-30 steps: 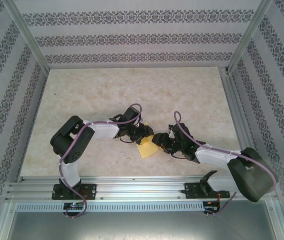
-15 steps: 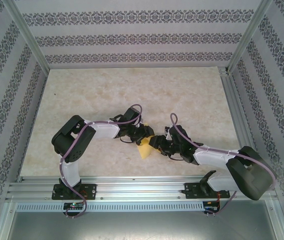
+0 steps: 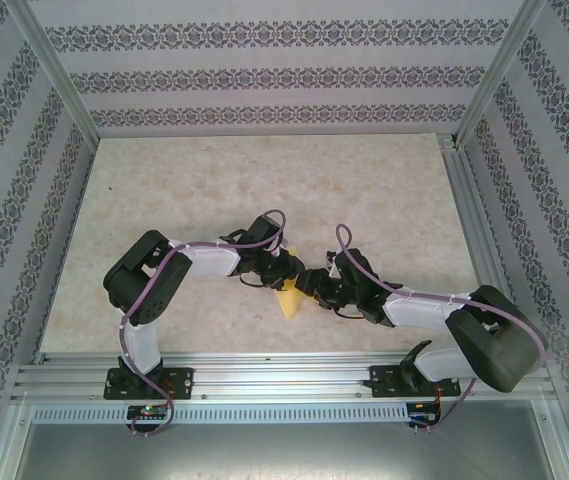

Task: Fold a paper plane with a square sheet of paper (pick it up from the middle)
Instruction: Third fold the triangle at the center of the table.

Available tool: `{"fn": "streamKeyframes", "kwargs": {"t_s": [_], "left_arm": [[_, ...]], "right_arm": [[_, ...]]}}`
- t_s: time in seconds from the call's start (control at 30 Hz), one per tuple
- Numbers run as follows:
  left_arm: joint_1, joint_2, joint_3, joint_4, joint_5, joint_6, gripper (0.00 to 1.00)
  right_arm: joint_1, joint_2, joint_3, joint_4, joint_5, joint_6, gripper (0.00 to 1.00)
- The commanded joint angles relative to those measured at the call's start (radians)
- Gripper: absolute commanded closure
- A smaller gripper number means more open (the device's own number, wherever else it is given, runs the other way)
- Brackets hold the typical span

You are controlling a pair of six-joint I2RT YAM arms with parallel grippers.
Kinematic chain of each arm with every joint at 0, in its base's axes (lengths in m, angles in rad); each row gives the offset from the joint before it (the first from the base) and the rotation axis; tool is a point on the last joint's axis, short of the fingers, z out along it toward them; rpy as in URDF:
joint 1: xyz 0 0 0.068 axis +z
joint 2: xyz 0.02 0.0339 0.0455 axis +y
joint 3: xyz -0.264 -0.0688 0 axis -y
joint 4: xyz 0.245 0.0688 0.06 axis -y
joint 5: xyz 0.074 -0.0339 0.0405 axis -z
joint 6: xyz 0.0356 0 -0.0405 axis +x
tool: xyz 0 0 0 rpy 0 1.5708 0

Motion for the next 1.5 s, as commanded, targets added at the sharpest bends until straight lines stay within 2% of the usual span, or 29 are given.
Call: {"fn": "streamKeyframes", "kwargs": {"t_s": [0.0, 0.33, 0.67, 1.27, 1.47], "left_arm": [[-0.011, -0.014, 0.032, -0.068, 0.026, 0.072, 0.67], [0.0, -0.038, 0.013, -0.059, 0.075, 0.098, 0.65], [0.027, -0.062, -0.031, 0.001, 0.101, 0.065, 0.64], [0.044, -0.069, -0.083, 0.054, 0.117, 0.042, 0.67], [0.044, -0.081, -0.098, 0.034, 0.129, 0.066, 0.69]], "right_arm": [[0.009, 0.006, 0.02, 0.033, 0.039, 0.004, 0.52], [0.008, 0.013, 0.018, 0.078, 0.041, 0.013, 0.49], [0.009, 0.009, -0.019, 0.211, 0.037, 0.051, 0.37], [0.007, 0.08, -0.098, 0.435, 0.033, 0.127, 0.08], [0.007, 0.082, -0.098, 0.458, 0.053, 0.136, 0.04]]}}
